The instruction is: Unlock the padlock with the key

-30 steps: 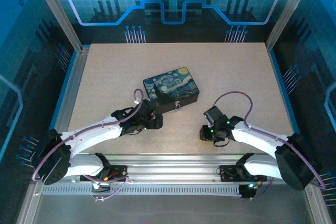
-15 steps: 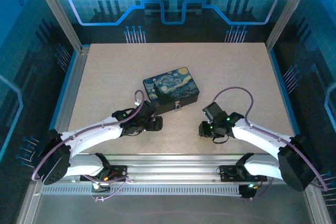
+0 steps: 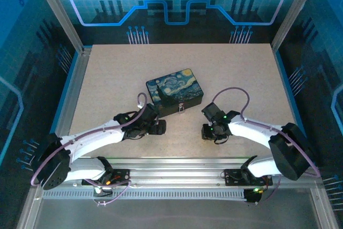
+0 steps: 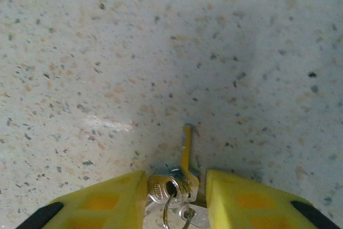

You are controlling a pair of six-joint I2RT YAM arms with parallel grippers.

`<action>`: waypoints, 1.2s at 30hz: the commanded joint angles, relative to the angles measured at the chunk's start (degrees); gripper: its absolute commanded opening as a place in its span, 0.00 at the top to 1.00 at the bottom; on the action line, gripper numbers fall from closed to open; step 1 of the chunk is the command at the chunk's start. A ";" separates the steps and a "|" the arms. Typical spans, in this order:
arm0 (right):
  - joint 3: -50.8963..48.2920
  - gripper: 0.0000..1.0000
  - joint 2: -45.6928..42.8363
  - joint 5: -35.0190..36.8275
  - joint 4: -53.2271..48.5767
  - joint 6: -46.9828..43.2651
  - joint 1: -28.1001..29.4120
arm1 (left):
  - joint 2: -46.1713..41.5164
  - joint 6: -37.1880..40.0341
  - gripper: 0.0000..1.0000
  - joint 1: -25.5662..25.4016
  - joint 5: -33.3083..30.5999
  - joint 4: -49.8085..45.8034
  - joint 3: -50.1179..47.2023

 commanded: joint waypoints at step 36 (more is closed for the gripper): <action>-7.94 1.00 -12.57 -16.93 12.80 2.65 -7.32 | 11.97 -4.23 0.07 -4.38 24.34 20.89 8.31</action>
